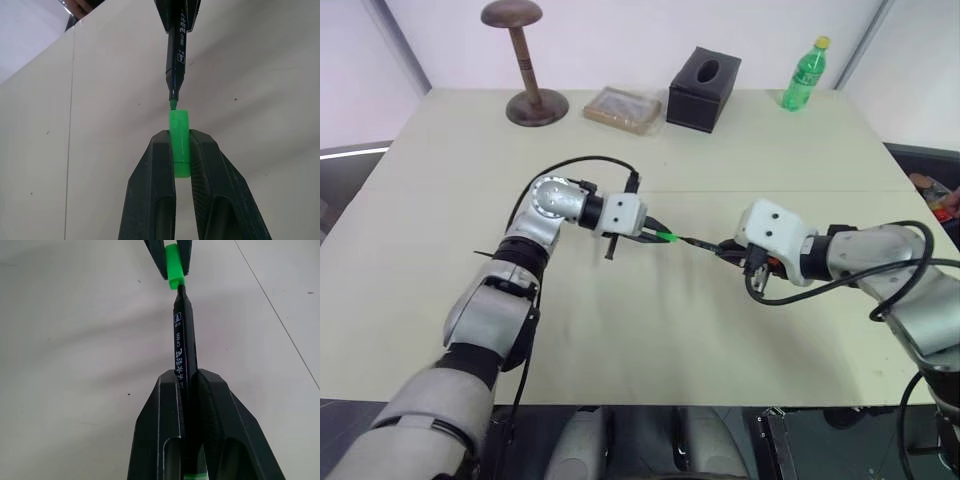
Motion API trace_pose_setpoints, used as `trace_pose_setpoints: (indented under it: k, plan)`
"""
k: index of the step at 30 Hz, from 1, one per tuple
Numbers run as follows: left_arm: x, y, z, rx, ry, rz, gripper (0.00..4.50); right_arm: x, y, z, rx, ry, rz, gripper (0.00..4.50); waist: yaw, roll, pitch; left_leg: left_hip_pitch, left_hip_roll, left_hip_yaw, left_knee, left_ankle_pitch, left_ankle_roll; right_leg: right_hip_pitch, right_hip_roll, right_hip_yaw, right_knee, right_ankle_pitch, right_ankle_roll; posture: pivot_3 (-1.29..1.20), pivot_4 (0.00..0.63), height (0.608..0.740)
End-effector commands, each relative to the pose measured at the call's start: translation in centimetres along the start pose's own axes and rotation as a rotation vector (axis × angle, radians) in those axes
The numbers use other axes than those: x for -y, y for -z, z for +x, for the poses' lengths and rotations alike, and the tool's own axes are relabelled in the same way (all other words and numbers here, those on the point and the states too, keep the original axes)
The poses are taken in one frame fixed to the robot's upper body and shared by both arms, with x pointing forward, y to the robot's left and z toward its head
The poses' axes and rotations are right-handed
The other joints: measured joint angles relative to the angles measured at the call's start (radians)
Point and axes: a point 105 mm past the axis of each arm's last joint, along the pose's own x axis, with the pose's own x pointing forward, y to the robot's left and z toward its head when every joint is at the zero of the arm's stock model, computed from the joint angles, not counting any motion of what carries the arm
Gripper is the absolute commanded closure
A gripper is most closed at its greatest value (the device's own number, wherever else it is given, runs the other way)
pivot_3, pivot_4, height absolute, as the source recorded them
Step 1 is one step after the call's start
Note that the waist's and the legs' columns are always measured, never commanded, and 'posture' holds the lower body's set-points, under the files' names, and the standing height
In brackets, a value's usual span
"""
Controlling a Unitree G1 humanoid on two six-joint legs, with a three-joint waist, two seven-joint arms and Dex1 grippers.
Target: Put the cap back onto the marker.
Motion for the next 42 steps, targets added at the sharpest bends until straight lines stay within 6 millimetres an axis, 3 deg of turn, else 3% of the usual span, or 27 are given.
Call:
trace_pose_setpoints:
  k: [1,25,42]
  plan:
    - [-1.4,-1.2,-0.5,0.020,-0.039,0.056,4.50,0.6,-0.8,-0.6,0.024,0.032,-0.035,4.48,0.000,0.000,0.000,0.000,0.000,0.000,0.000,0.000,0.000,0.000,0.000,0.000,0.000,0.000,0.000,0.00,0.150,0.740]
    - [-0.9,-1.7,0.6,0.060,-0.019,0.070,4.50,-0.2,-1.4,-0.2,0.051,0.006,-0.022,4.48,0.000,0.000,0.000,0.000,0.000,0.000,0.000,0.000,0.000,0.000,0.000,0.000,0.000,0.000,0.000,0.00,0.150,0.740]
    - [-0.6,-3.1,1.0,0.138,-0.038,0.219,4.50,-1.1,-2.2,-0.4,0.124,-0.093,0.140,4.48,0.001,0.000,0.000,0.000,0.000,0.000,0.000,0.000,0.000,-0.001,0.000,0.000,0.000,0.000,0.000,0.00,0.150,0.740]
